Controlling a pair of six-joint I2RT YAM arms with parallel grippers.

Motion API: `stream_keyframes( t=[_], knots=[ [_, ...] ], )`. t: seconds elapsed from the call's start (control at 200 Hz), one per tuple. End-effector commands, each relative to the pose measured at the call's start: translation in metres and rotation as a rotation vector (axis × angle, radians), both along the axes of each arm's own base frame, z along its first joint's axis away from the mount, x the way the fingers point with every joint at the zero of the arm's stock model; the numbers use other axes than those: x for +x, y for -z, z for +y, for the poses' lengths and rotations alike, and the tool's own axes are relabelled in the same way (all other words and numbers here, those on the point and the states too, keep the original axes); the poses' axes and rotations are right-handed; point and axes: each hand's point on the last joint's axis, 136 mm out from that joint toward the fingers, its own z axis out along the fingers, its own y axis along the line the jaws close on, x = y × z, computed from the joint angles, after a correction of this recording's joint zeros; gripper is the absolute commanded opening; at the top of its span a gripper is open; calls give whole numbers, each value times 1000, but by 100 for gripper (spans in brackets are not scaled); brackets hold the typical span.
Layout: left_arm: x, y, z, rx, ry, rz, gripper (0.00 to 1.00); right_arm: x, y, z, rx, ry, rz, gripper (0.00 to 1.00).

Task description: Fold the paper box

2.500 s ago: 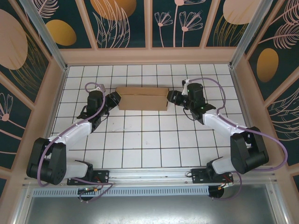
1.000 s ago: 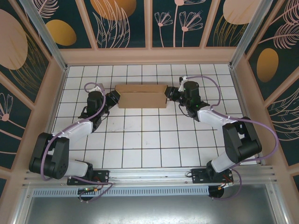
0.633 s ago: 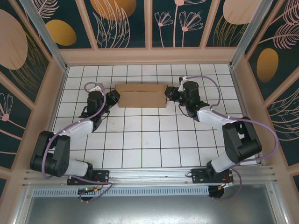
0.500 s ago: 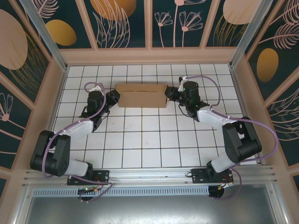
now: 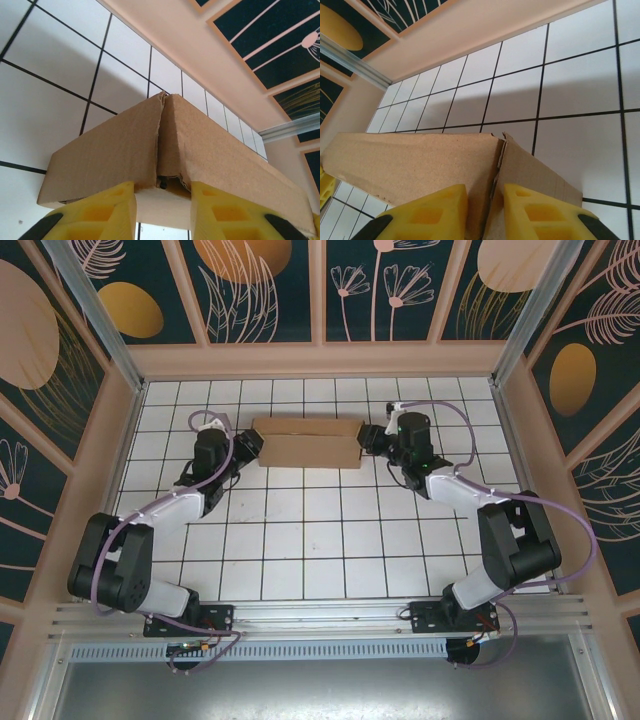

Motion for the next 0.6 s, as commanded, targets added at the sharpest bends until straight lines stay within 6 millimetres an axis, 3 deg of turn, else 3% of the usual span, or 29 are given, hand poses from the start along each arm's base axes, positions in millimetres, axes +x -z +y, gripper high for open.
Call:
stream_keyframes(
  t=[0.0,0.17,0.36,0.52,0.596],
  knots=[
    [-42,61,-35,57,183,210,24,-21,29,10,-8,-109,91,23],
    [-50,55,-25,40,122,80,19,-32,21,2,24,-126,-35,19],
    [-77,56,-47,129,223,74,22,-65,20,-2,28,-126,-137,19],
    [-93,77,-41,168,240,152,23,-83,19,-11,12,-85,-164,20],
    [-101,83,-43,164,270,178,32,-89,23,-17,14,-58,-157,22]
  ],
)
